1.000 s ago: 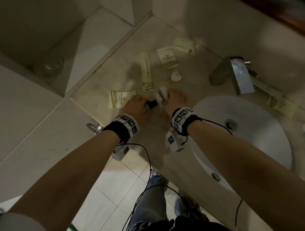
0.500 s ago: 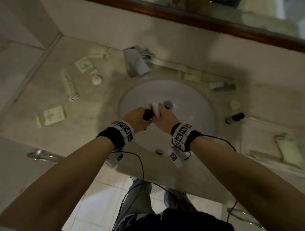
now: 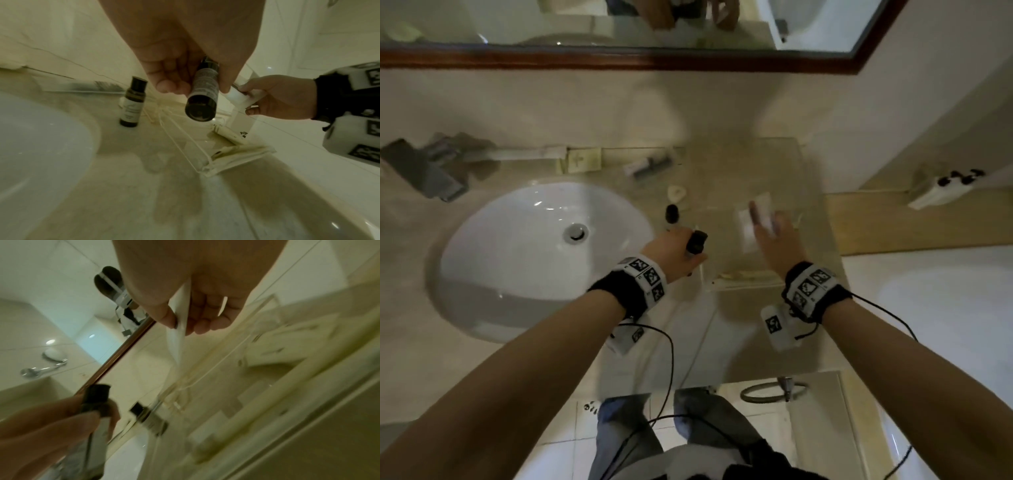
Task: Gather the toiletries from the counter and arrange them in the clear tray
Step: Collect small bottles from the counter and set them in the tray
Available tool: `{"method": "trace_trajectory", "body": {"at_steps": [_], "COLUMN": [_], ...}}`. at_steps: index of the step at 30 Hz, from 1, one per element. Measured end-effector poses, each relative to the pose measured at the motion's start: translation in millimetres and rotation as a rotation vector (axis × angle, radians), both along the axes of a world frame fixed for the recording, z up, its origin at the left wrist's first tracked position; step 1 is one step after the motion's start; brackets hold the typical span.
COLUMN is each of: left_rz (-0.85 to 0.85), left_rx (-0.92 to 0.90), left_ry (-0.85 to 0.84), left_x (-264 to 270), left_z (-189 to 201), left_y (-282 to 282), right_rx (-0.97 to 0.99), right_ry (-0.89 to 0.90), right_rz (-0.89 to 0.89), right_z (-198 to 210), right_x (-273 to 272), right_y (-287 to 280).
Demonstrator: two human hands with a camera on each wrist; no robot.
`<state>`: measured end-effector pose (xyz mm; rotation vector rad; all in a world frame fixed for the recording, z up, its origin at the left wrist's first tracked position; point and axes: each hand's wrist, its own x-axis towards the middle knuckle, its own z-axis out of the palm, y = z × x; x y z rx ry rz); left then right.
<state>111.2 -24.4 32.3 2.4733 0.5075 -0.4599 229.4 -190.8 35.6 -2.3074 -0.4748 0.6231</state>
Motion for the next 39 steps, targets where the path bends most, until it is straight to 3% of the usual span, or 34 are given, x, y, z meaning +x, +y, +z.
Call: {"method": "trace_trajectory", "body": {"at_steps": [3,6,9,13,17,21,25,31,35,39], "left_rz": [-0.061,-0.074,-0.063,0.001,0.124,0.306,0.299,0.171,0.296,0.339], "left_rx": [0.063,0.073,0.090,0.065,-0.007,-0.142,-0.179,0.006,0.220,0.453], "left_ry": [0.011,0.053,0.066,0.047,-0.020,-0.082,-0.029,0.006,-0.190,-0.193], "left_x": [9,9,10,26,46,60,65,55,50,49], "left_z": [-7,-13,-15,-14,-18,-30,-42,-42,-33,-30], "left_y": [-11,-17,-16,-15,-28,-43,-54,-44,-23,-2], "right_rx": [-0.025,-0.194,-0.256,-0.182,-0.083,-0.103,-0.168,-0.212,-0.250,-0.261], "right_ry": [-0.046,-0.126,-0.142,-0.225,-0.120,-0.046,-0.010,-0.158,-0.182,-0.148], "right_rz": [-0.134,-0.281,-0.297,-0.149,0.087,0.312,0.382,0.501,0.493,0.518], "right_z": [-12,-36,-52,-52,-44,-47,-62,-68,-72,-73], "right_x": [29,45,47,39,27,14,12,14,20,20], "right_y": [-26,-48,-56,-41,-17,-3,-2,10,13,14]}}
